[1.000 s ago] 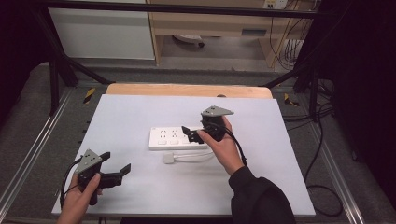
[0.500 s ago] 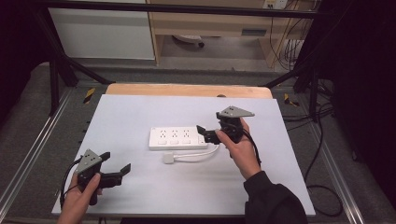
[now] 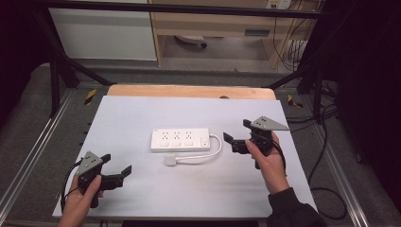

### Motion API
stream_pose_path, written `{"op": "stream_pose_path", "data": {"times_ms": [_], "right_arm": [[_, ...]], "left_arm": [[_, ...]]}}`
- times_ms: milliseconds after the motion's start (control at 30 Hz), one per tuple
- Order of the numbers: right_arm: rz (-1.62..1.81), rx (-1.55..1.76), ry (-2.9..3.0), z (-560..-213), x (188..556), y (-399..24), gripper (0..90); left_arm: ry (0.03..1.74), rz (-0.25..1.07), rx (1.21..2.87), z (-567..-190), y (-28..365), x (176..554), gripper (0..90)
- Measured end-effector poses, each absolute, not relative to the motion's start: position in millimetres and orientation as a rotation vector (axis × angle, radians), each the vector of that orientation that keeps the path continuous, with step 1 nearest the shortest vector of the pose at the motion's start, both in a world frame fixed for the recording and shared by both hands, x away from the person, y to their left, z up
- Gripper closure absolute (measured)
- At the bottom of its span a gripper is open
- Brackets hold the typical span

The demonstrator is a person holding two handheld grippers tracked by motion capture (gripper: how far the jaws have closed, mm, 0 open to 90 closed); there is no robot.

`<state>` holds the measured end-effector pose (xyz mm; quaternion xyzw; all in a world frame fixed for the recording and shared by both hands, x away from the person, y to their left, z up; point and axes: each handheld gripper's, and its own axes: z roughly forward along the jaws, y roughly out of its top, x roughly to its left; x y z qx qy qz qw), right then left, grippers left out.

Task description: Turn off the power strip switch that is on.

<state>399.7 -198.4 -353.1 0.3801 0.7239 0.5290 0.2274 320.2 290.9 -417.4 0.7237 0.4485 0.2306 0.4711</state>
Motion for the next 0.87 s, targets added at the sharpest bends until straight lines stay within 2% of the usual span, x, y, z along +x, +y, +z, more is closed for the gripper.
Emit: {"op": "stream_pose_path", "data": {"times_ms": [333, 867], "right_arm": [[1.466, 1.093, 1.895, -368, 381, -234, 5.3], [1.329, 1.253, 1.931, -429, 379, -251, 4.4]], "left_arm": [[1.106, 0.572, 1.759, -417, 292, 320, 5.4], [1.095, 0.574, 1.761, -416, 292, 320, 5.4]]}}
